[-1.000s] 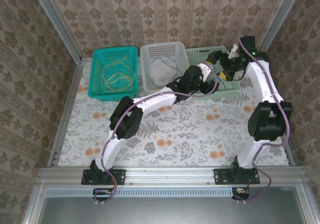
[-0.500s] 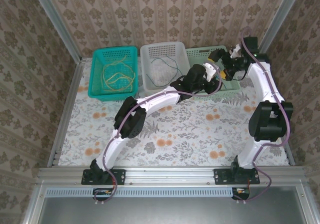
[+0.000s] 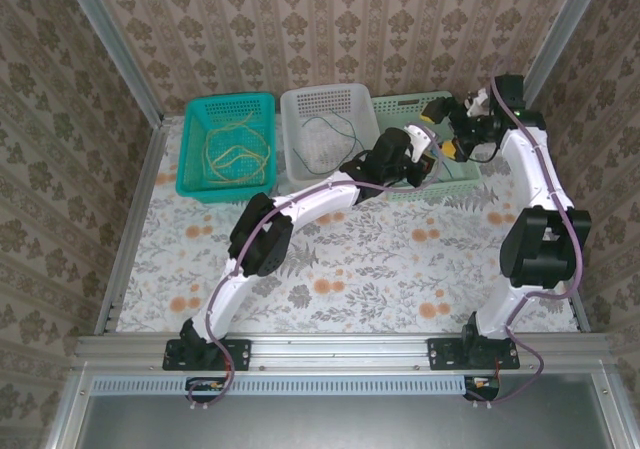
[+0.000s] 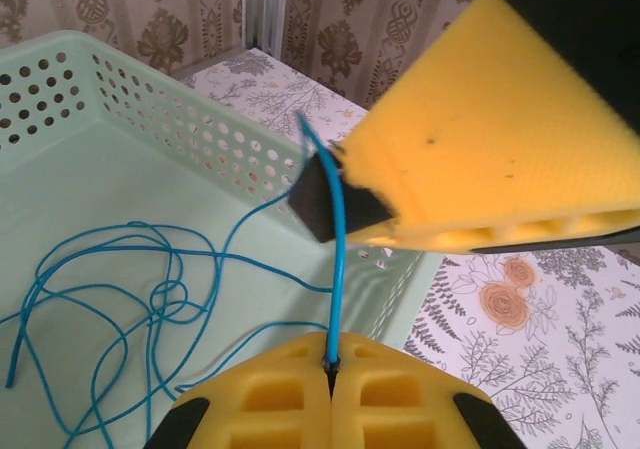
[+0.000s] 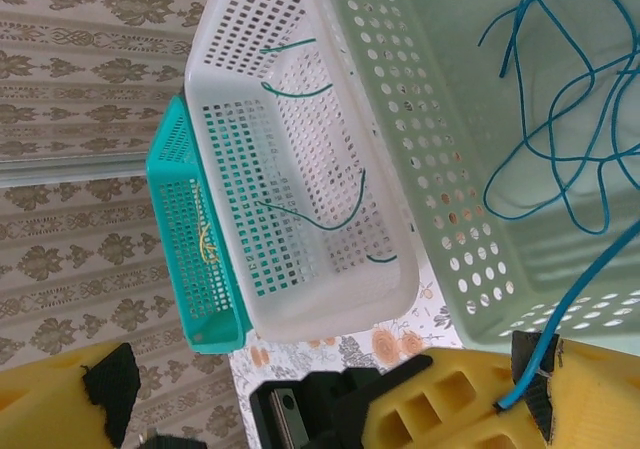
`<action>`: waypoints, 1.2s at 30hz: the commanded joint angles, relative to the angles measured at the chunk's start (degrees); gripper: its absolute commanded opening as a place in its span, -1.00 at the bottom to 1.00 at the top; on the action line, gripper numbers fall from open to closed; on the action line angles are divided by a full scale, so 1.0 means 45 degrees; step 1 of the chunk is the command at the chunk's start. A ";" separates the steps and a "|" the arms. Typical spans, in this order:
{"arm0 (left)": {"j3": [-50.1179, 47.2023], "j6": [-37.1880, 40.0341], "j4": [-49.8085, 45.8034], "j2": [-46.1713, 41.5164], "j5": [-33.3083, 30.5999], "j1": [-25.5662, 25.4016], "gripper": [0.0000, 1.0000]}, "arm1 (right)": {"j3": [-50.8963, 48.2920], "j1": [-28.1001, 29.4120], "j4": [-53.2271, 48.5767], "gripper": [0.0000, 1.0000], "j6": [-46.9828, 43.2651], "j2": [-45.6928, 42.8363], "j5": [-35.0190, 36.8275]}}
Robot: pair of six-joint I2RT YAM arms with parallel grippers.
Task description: Untangle the cables
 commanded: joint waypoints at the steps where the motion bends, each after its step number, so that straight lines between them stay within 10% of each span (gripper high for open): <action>1: 0.0414 -0.0103 0.0150 0.0019 -0.0492 0.0181 -1.00 | -0.0375 -0.0172 -0.0953 0.99 -0.1101 -0.0483 0.0527; 11: 0.3449 -0.1123 -0.2474 0.1380 -0.1323 0.0728 -0.96 | -0.2778 -0.0422 -0.0887 0.99 -0.2413 -0.1199 0.0999; 14: 0.3847 -0.1390 -0.3567 0.1574 -0.1260 0.0796 0.36 | -0.3123 -0.0570 -0.0346 1.00 -0.2620 -0.1787 0.1280; 17: 0.2657 -0.1401 -0.3410 0.0814 -0.1697 0.0764 0.94 | -0.3805 -0.0722 0.0528 0.99 -0.2906 -0.2485 0.1591; 27: -0.2328 -0.0413 -0.3135 -0.3393 -0.5105 0.1009 1.00 | -0.8988 -0.1155 0.5323 0.99 -0.4694 -0.6537 0.5543; 36: -0.9679 0.1504 -0.1004 -0.9965 -0.7410 0.1528 1.00 | -1.6808 -0.0013 1.5921 0.99 -0.6180 -0.8314 0.8251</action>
